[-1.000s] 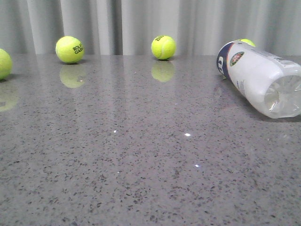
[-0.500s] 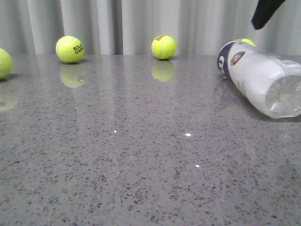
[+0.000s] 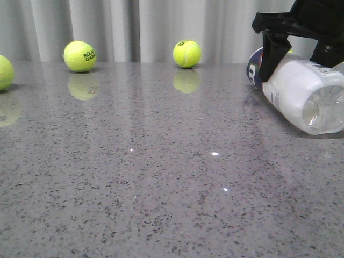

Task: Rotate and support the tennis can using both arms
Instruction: 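Grasp the can with the right gripper and lift it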

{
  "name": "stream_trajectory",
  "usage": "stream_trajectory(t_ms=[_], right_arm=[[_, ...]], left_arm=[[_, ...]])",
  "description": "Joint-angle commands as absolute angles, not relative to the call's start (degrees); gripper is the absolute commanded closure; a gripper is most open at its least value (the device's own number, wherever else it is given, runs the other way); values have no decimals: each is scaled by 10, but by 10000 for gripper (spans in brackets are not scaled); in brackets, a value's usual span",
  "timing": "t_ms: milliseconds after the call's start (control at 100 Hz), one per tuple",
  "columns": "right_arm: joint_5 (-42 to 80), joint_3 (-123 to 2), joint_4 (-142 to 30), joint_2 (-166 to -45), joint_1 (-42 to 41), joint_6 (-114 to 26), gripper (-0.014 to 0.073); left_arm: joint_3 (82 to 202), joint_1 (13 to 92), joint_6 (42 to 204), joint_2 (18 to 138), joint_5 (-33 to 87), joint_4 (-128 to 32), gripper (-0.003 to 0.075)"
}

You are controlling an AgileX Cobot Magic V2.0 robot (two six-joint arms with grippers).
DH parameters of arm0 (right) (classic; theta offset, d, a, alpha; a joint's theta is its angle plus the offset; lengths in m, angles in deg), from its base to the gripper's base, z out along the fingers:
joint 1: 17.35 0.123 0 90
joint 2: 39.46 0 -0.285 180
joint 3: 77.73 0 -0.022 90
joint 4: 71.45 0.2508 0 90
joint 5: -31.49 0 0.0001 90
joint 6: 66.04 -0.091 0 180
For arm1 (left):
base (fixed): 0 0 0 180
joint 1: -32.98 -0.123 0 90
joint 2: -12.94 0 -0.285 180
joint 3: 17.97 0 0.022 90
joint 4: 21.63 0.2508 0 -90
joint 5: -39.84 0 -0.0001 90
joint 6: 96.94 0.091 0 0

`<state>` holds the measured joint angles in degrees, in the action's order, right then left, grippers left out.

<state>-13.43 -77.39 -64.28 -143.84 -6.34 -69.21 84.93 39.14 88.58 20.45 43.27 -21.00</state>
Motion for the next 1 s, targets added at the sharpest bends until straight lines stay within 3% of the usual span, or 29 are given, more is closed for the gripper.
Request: stream_trajectory(t_ms=[0,60,130,390,740,990], right_arm=[[-127,-791,-642,-1412,-62,-687,359],[-136,-794,-642,-1406,-62,-687,443],[-162,-810,-642,-1400,-61,-684,477],[-269,-936,-627,-1399,-30,-488,477],[-226,-972,-617,-1431,80,-60,477],[-237,-972,-617,-1485,122,4,477]], left_arm=[[823,389,880,183,476,-210,741],[823,389,880,183,476,-210,741],[823,389,880,183,476,-210,741],[823,389,880,183,476,-210,741],[823,389,880,183,476,-210,741],[823,389,880,183,476,-210,741]])
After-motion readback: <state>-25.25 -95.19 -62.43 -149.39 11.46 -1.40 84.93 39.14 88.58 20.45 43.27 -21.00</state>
